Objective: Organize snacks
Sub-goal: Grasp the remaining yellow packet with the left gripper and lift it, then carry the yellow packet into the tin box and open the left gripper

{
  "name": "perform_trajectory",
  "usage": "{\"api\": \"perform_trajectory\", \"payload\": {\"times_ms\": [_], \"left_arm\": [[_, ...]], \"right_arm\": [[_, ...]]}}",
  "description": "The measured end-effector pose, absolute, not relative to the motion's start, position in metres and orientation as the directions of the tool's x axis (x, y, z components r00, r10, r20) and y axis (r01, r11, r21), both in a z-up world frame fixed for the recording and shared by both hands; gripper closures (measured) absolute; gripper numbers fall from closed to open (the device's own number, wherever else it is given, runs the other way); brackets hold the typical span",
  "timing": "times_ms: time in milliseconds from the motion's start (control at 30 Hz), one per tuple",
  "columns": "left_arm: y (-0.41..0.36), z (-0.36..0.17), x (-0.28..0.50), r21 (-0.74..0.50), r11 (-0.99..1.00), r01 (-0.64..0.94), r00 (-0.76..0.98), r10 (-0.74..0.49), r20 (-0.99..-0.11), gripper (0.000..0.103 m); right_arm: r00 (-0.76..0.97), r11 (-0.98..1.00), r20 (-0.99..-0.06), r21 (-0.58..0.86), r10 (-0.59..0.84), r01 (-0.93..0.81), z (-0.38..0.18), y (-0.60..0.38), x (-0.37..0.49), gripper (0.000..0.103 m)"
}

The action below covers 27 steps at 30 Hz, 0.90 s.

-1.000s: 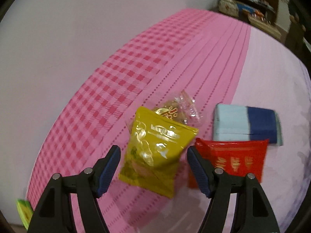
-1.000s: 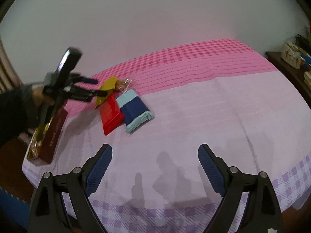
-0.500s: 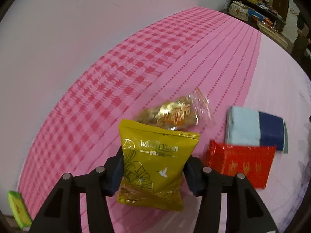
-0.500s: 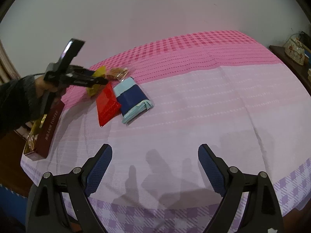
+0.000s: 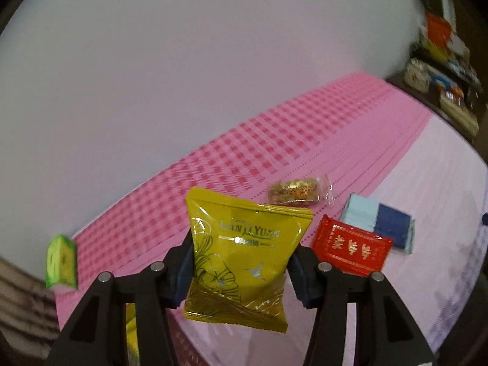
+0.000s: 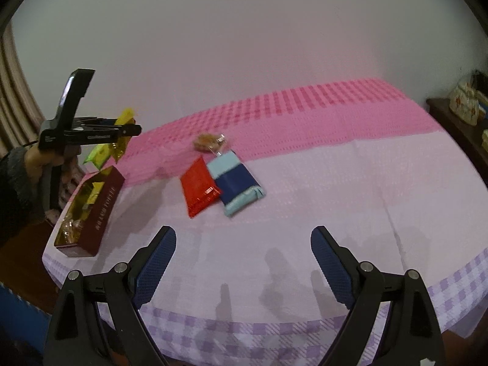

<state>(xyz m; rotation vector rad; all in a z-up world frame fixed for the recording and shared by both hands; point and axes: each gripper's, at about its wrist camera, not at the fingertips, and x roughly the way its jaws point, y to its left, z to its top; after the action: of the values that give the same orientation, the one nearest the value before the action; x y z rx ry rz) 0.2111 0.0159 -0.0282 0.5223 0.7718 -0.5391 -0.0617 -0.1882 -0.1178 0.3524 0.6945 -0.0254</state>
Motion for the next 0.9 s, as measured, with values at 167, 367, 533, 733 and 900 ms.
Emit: {"api": "perform_trajectory", "payload": {"times_ms": [167, 367, 533, 733, 900], "left_arm": [[0.054, 0.009, 0.191, 0.224, 0.811, 0.540, 0.652, -0.235, -0.721, 0.049], [0.112, 0.036, 0.171, 0.202, 0.869, 0.452, 0.697, -0.202, -0.688, 0.049], [0.162, 0.039, 0.160, 0.189, 0.909, 0.370, 0.719, -0.152, -0.678, 0.049], [0.216, 0.032, 0.155, 0.167, 0.950, 0.263, 0.723, -0.080, -0.686, 0.049], [0.247, 0.036, 0.148, 0.134, 0.971, 0.199, 0.732, -0.056, -0.679, 0.049]], "right_arm": [[0.772, 0.947, -0.627, 0.298, 0.104, 0.115, -0.113, -0.177, -0.065, 0.015], [0.766, 0.954, -0.632, 0.287, 0.119, 0.089, -0.113, -0.168, -0.065, 0.014], [0.760, 0.953, -0.637, 0.290, 0.127, 0.084, -0.114, -0.166, -0.064, 0.014], [0.759, 0.952, -0.637, 0.295, 0.133, 0.081, -0.114, -0.167, -0.065, 0.014], [0.753, 0.950, -0.642, 0.303, 0.141, 0.080, -0.115, -0.166, -0.063, 0.014]]}}
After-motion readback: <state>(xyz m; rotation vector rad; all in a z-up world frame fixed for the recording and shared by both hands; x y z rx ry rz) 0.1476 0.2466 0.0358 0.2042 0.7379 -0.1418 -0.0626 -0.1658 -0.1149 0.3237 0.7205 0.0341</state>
